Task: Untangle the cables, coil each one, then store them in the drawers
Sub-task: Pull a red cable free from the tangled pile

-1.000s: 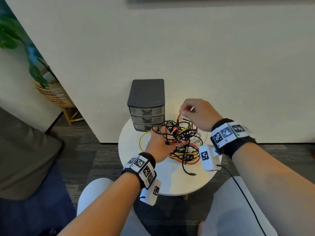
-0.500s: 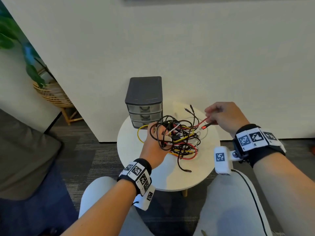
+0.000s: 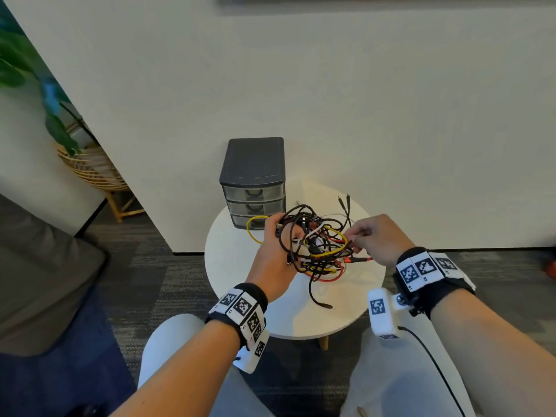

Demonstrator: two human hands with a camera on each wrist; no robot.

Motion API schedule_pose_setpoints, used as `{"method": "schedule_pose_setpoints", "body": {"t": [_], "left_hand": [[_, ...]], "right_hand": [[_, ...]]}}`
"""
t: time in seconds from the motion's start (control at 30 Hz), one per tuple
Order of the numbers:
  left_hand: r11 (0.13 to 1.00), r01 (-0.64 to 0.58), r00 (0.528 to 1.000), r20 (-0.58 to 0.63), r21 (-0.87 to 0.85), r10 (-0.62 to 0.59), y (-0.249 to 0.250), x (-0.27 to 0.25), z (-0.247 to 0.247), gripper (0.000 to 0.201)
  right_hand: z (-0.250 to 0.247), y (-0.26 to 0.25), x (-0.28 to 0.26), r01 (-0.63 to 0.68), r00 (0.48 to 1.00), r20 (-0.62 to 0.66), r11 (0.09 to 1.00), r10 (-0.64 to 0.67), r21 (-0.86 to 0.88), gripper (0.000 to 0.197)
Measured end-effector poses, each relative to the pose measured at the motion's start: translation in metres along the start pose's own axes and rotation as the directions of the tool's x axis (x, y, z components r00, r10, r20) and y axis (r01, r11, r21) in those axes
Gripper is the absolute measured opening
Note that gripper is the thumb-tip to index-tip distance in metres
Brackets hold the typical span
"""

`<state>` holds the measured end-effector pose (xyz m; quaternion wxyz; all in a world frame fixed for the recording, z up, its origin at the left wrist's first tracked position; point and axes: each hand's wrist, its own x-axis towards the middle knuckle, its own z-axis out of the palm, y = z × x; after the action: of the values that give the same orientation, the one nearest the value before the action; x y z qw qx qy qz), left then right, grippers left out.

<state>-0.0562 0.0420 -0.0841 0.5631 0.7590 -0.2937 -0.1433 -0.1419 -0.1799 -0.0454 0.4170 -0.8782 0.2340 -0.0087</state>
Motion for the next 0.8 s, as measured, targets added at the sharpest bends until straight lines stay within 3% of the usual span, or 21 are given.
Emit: {"method": "schedule_pose_setpoints", "body": {"t": [0.13, 0.2, 0.3, 0.37, 0.43, 0.53, 0.67, 0.8], "left_hand": [[0.957, -0.128, 0.990, 0.096, 0.262, 0.106, 0.000, 0.005, -0.008, 0.072], [0.967, -0.144, 0.979, 0.175, 0.210, 0.107, 0.005, 0.007, -0.016, 0.079], [0.999, -0.030, 0.969, 0.246, -0.029, 0.037, 0.012, 0.012, -0.031, 0.075], [0.990, 0.029, 0.981, 0.195, -0.139, -0.001, 0.016, 0.016, -0.036, 0.060], [0.979, 0.065, 0.997, 0.053, -0.193, -0.056, 0.019, 0.023, -0.038, 0.048], [0.956, 0.113, 0.988, -0.074, -0.269, -0.138, 0.024, 0.029, -0.035, 0.029], [0.991, 0.114, 0.989, -0.085, -0.064, -0.119, 0.023, 0.035, -0.031, 0.041], [0.991, 0.122, 0.992, -0.036, -0.053, -0.124, 0.022, 0.037, -0.031, 0.052]], "right_hand": [[0.002, -0.001, 0.011, 0.051, 0.996, 0.074, 0.984, -0.039, -0.168, 0.019], [0.000, -0.003, 0.018, 0.045, 0.993, 0.113, 0.969, -0.018, -0.243, 0.023], [-0.004, -0.001, 0.026, 0.027, 0.993, 0.117, 0.977, -0.002, -0.210, 0.029], [-0.006, 0.000, 0.027, 0.043, 0.997, 0.077, 0.988, -0.032, -0.145, 0.030], [-0.006, -0.001, 0.025, 0.063, 0.997, 0.042, 0.994, -0.059, -0.092, 0.030], [-0.003, -0.001, 0.026, 0.067, 0.996, 0.055, 0.998, -0.066, -0.013, 0.024], [-0.005, -0.002, 0.028, 0.093, 0.993, 0.067, 0.995, -0.096, 0.045, 0.021], [-0.012, -0.005, 0.031, 0.138, 0.985, 0.108, 0.990, -0.136, -0.016, 0.021]]}}
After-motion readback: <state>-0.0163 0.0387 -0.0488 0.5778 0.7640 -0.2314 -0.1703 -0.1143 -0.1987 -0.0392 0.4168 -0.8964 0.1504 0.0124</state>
